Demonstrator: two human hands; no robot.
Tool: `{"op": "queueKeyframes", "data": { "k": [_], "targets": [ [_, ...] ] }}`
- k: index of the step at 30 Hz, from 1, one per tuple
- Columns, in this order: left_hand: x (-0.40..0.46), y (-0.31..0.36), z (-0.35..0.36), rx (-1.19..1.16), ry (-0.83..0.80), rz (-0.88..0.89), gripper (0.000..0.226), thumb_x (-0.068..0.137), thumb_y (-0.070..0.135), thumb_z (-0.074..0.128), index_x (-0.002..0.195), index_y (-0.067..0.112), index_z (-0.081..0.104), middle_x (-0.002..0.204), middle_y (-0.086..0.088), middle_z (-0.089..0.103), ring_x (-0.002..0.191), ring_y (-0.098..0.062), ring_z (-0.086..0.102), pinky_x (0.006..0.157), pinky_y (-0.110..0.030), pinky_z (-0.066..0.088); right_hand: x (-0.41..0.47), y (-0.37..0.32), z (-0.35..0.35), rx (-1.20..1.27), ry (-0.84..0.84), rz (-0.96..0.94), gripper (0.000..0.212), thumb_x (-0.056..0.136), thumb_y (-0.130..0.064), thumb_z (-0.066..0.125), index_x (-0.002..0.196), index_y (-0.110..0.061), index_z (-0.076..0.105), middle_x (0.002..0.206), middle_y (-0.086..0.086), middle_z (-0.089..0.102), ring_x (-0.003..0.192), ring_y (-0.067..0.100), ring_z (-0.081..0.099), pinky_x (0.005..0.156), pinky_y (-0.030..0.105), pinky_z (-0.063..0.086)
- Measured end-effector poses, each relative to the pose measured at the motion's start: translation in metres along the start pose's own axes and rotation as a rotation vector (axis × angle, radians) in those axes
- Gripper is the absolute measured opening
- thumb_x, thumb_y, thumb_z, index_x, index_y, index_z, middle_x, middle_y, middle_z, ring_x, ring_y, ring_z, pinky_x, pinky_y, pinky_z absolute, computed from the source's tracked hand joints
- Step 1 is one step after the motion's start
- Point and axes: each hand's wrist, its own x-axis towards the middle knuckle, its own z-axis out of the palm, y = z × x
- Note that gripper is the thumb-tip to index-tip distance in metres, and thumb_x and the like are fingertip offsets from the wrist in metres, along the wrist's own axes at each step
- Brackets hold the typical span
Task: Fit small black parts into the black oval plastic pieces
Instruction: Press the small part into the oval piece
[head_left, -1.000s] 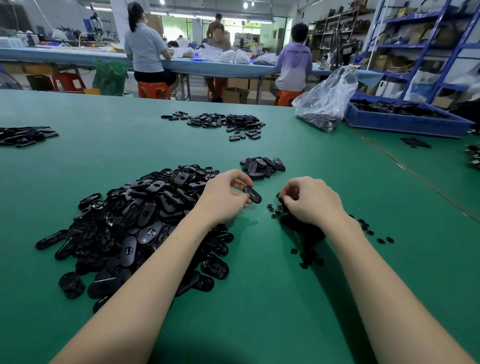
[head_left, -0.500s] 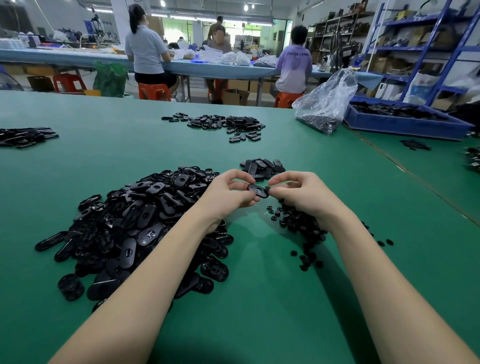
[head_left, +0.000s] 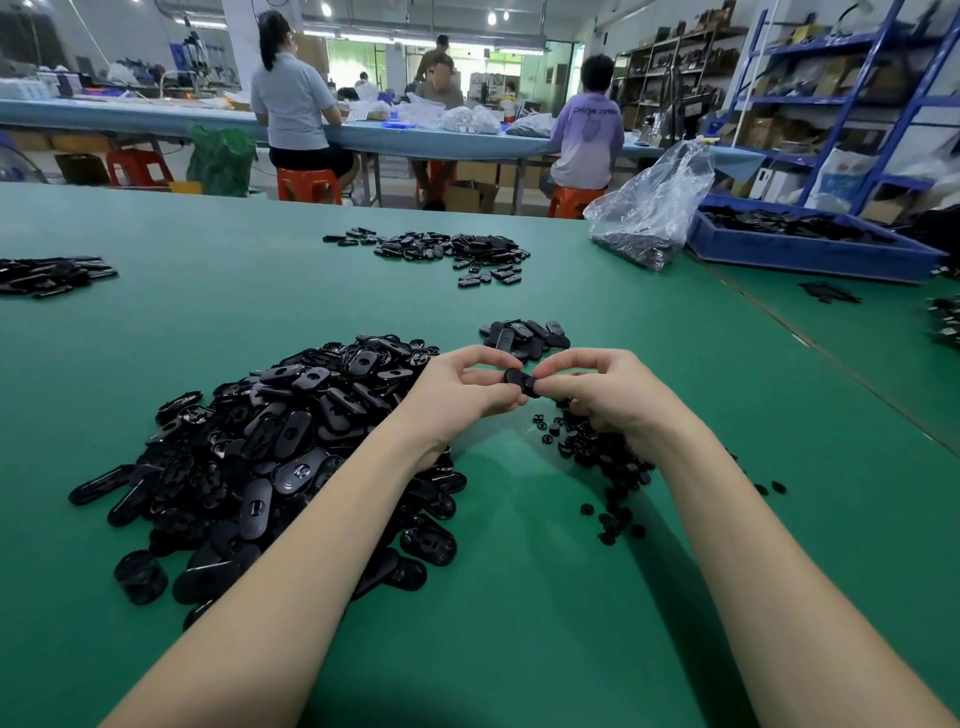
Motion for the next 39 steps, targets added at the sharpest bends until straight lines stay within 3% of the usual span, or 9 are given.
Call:
{"op": "queueKeyframes", "data": {
  "k": [9, 13, 17, 22, 26, 30, 34, 39],
  "targets": [
    [-0.0035, 0.0026, 0.0005, 0.072, 0.003, 0.035, 0.029, 0.079, -0.004, 0.079, 0.104, 0.009, 0.073, 0.092, -0.012, 0.078, 0.081, -0.013, 0.072, 0.075, -0.015, 0.053, -0.001, -0.0012, 0.0001, -0.024, 0.026, 0.026, 0.007, 0.079, -0.025, 0.085, 0.078, -0.03, 0.081, 0.065, -0.006, 0.057, 0.054, 0.008, 0.039, 0.046, 0.019, 0.028],
    [-0.0033, 0.0028, -0.0002, 0.089, -0.001, 0.041, 0.029, 0.079, -0.005, 0.079, 0.105, 0.008, 0.073, 0.092, -0.011, 0.078, 0.08, -0.012, 0.072, 0.075, -0.015, 0.054, -0.0013, -0.0019, 0.0, -0.046, 0.054, 0.034, 0.007, 0.077, -0.026, 0.086, 0.076, -0.029, 0.08, 0.07, -0.002, 0.059, 0.056, 0.011, 0.039, 0.052, 0.024, 0.029],
    [-0.0032, 0.0015, 0.0, 0.12, -0.006, 0.047, 0.029, 0.079, -0.003, 0.08, 0.103, 0.01, 0.075, 0.092, -0.01, 0.079, 0.082, -0.011, 0.073, 0.081, -0.017, 0.055, -0.0013, -0.0037, 0.0002, -0.096, 0.053, 0.023, 0.006, 0.077, -0.023, 0.084, 0.082, -0.025, 0.081, 0.071, -0.009, 0.066, 0.056, 0.005, 0.045, 0.055, 0.022, 0.032],
    [-0.0028, 0.0, 0.0029, 0.143, 0.008, 0.064, 0.027, 0.078, -0.001, 0.082, 0.097, 0.017, 0.075, 0.091, -0.009, 0.079, 0.081, -0.011, 0.073, 0.089, -0.024, 0.055, 0.0009, -0.0026, 0.0002, -0.127, 0.096, 0.037, 0.006, 0.077, -0.023, 0.085, 0.081, -0.024, 0.081, 0.049, -0.02, 0.056, 0.055, 0.003, 0.046, 0.052, 0.021, 0.03],
    [-0.003, -0.0002, 0.0052, 0.157, 0.014, 0.069, 0.026, 0.078, 0.001, 0.082, 0.093, 0.021, 0.075, 0.091, -0.007, 0.079, 0.083, -0.011, 0.073, 0.092, -0.027, 0.054, 0.0008, -0.0016, -0.0011, -0.058, 0.083, 0.09, 0.01, 0.076, -0.022, 0.085, 0.076, -0.023, 0.076, 0.061, -0.005, 0.056, 0.052, 0.01, 0.039, 0.043, 0.019, 0.026],
    [-0.0027, 0.0006, 0.0053, 0.151, 0.009, 0.056, 0.026, 0.078, 0.002, 0.082, 0.092, 0.023, 0.076, 0.088, -0.003, 0.079, 0.082, -0.008, 0.073, 0.091, -0.025, 0.054, 0.0001, -0.0032, -0.0026, -0.009, 0.067, 0.135, 0.014, 0.076, -0.019, 0.086, 0.075, -0.024, 0.073, 0.053, -0.01, 0.057, 0.049, 0.009, 0.038, 0.037, 0.016, 0.023],
    [-0.0021, -0.0014, 0.0054, 0.158, 0.003, 0.043, 0.025, 0.079, 0.001, 0.081, 0.096, 0.018, 0.075, 0.087, -0.003, 0.079, 0.082, -0.009, 0.073, 0.09, -0.023, 0.054, -0.0011, -0.0022, -0.0022, -0.08, 0.05, 0.123, 0.013, 0.076, -0.022, 0.086, 0.083, -0.024, 0.075, 0.061, -0.004, 0.058, 0.049, 0.01, 0.037, 0.036, 0.016, 0.024],
    [-0.0023, -0.0015, 0.0039, 0.048, -0.025, -0.016, 0.027, 0.08, -0.005, 0.076, 0.1, 0.013, 0.073, 0.092, -0.011, 0.078, 0.081, -0.016, 0.073, 0.08, -0.021, 0.056, -0.0049, 0.0019, -0.0053, -0.102, 0.004, 0.118, 0.021, 0.073, -0.041, 0.089, 0.083, -0.026, 0.078, 0.065, -0.009, 0.061, 0.049, 0.007, 0.04, 0.042, 0.02, 0.027]
  ]
}}
